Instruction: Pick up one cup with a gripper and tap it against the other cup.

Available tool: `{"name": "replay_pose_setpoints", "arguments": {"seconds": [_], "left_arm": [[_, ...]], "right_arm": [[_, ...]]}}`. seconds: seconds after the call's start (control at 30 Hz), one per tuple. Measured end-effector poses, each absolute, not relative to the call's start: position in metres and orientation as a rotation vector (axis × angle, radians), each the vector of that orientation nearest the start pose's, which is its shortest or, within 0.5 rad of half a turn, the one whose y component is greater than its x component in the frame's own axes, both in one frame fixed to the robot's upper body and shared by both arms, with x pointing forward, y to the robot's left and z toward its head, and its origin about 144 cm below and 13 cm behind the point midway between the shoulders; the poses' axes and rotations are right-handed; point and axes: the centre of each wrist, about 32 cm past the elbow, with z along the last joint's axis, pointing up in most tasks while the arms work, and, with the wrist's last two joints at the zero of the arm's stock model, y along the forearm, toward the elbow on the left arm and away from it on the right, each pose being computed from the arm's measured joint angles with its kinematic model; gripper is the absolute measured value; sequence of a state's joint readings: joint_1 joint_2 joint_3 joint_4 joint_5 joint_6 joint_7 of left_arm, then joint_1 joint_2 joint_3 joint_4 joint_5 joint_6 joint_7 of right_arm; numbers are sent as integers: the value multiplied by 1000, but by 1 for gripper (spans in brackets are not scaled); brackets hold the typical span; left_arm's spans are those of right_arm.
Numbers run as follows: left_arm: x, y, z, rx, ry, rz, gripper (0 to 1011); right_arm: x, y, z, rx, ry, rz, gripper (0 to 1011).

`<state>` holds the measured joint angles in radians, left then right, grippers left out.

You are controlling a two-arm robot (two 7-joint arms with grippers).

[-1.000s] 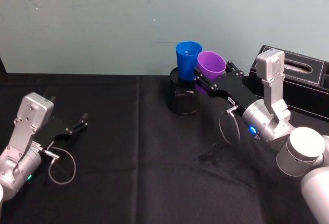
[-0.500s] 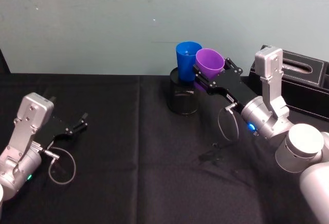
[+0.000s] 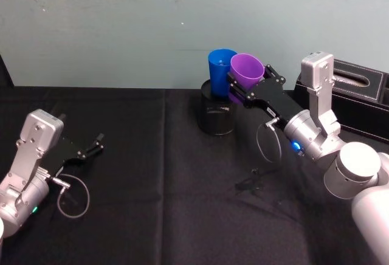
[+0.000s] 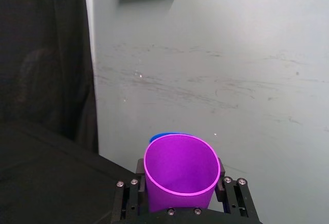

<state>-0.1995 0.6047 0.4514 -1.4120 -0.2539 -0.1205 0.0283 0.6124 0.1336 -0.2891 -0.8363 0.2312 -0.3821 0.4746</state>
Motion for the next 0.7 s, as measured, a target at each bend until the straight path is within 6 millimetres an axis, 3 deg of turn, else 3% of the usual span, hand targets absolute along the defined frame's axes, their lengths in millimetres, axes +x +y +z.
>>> {"name": "replay_pose_setpoints", "arguments": {"seconds": [0.7], "left_arm": [[489, 310, 1140, 304, -285, 1248, 1011]], "right_arm": [[627, -225, 1158, 102, -225, -946, 739]]}}
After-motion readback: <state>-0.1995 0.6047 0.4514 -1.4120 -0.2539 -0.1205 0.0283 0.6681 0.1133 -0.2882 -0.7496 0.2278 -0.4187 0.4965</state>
